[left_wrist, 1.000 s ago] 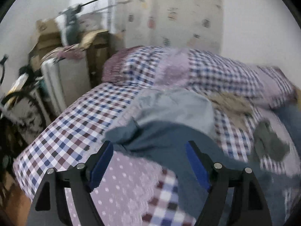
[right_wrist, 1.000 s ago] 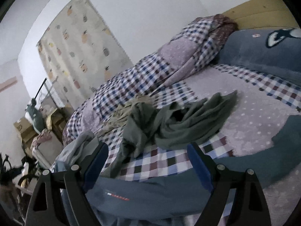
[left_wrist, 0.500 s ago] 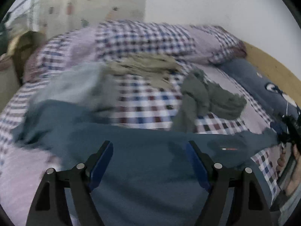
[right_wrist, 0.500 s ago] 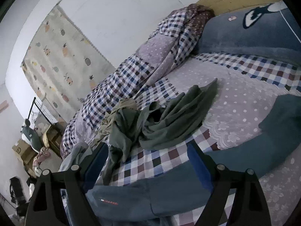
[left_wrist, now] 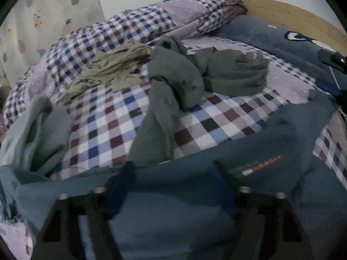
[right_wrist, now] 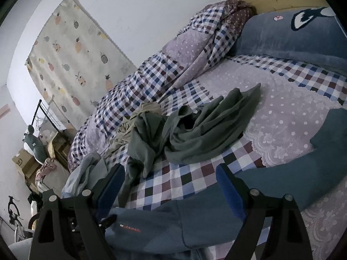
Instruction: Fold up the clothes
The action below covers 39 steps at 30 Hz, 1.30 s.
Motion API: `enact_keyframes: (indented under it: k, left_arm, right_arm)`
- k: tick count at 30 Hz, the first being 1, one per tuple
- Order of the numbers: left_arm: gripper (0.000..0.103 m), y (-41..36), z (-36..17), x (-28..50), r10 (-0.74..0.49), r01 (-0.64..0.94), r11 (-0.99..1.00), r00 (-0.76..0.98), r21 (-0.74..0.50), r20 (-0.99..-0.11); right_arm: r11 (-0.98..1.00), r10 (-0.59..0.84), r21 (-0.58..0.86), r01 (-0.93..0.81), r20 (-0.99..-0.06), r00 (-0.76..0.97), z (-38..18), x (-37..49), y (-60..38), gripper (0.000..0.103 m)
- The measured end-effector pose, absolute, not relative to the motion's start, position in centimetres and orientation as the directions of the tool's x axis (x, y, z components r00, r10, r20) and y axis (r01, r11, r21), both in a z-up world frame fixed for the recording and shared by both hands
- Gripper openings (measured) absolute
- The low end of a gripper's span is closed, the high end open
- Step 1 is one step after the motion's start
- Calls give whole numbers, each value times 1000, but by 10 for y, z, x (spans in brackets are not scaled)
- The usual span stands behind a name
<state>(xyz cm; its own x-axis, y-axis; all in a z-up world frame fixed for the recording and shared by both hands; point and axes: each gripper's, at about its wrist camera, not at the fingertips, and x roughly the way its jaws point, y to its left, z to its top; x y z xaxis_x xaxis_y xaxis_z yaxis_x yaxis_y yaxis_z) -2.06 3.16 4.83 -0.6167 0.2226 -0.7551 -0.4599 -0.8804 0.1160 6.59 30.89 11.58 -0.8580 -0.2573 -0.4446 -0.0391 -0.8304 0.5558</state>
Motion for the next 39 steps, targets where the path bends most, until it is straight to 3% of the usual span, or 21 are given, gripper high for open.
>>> enact_keyframes:
  k: [1, 2, 10, 15, 25, 29, 32, 39]
  left_arm:
    - [22, 33, 46, -19, 217, -462, -879, -610, 120, -762]
    - [1, 34, 44, -16, 193, -453, -880, -614, 141, -765]
    - [0, 17, 62, 27, 273, -440, -896, -655, 63, -705]
    - [0, 3, 59, 62, 338, -437, -898, -611, -52, -715]
    - [0, 0, 36, 138, 472, -443, -859, -496, -255, -729]
    - [0, -14, 47, 138, 514, -438, -846, -518, -304, -683]
    - [1, -48, 61, 127, 546, -375, -838, -583, -397, -601]
    - [2, -119, 60, 97, 552, -188, -773, -671, -606, -495]
  right_arm:
    - [-831, -258, 555, -39, -447, -857, 115, 66, 308, 89]
    - [-833, -258, 553, -38, -447, -856, 115, 66, 308, 89]
    - [-846, -271, 533, -4, -437, -858, 119, 67, 300, 89]
    - [-844, -370, 525, 109, -422, -828, 122, 64, 281, 89]
    - [-900, -431, 322, 296, -541, -722, 108, 57, 200, 89]
    - [-897, -440, 322, 304, -575, -690, 93, 49, 181, 89]
    - [-893, -451, 312, 326, -602, -659, 83, 44, 161, 89]
    - [-898, -395, 153, 413, -692, -604, 57, 48, 111, 88]
